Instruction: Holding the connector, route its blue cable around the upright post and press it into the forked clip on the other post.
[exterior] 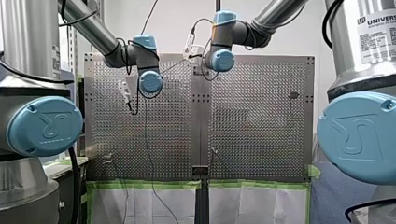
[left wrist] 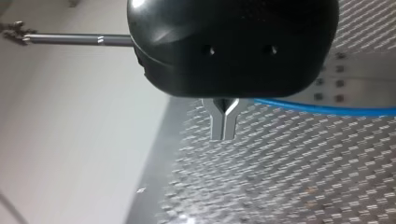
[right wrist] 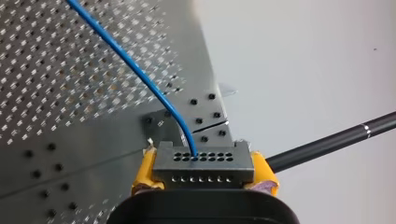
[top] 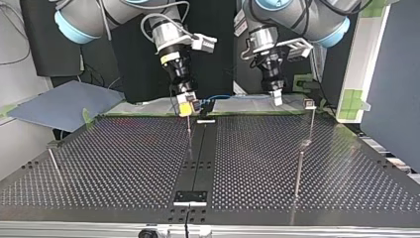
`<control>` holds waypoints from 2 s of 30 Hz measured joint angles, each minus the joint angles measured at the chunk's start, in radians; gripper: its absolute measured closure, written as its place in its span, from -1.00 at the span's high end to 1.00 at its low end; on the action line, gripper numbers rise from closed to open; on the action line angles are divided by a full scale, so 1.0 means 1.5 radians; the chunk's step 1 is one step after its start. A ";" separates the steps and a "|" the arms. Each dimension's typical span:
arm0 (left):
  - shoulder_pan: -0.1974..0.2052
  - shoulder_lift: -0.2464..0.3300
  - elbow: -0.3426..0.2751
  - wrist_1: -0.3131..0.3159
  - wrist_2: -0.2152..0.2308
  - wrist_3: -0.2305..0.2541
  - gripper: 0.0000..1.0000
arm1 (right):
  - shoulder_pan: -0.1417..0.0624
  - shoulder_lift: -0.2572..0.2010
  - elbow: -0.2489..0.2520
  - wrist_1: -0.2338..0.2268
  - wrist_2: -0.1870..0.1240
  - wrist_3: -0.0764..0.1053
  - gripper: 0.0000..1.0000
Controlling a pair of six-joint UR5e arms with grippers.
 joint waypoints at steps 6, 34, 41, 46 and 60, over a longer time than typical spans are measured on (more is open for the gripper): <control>0.021 0.033 0.033 -0.033 -0.005 -0.005 -1.00 | -0.007 0.014 -0.030 0.006 -0.031 0.016 -1.00; 0.176 0.108 0.190 -0.190 0.138 -0.045 -1.00 | -0.028 0.102 -0.178 0.056 -0.061 0.015 -1.00; 0.209 0.076 0.223 -0.223 0.170 -0.043 -1.00 | -0.030 0.130 -0.216 0.057 -0.068 0.016 -1.00; 0.234 0.051 0.248 -0.248 0.195 -0.050 -1.00 | -0.029 0.153 -0.243 0.073 -0.072 0.015 -1.00; 0.317 -0.032 0.294 -0.284 0.278 -0.074 -1.00 | -0.042 0.190 -0.304 0.100 -0.073 0.010 -1.00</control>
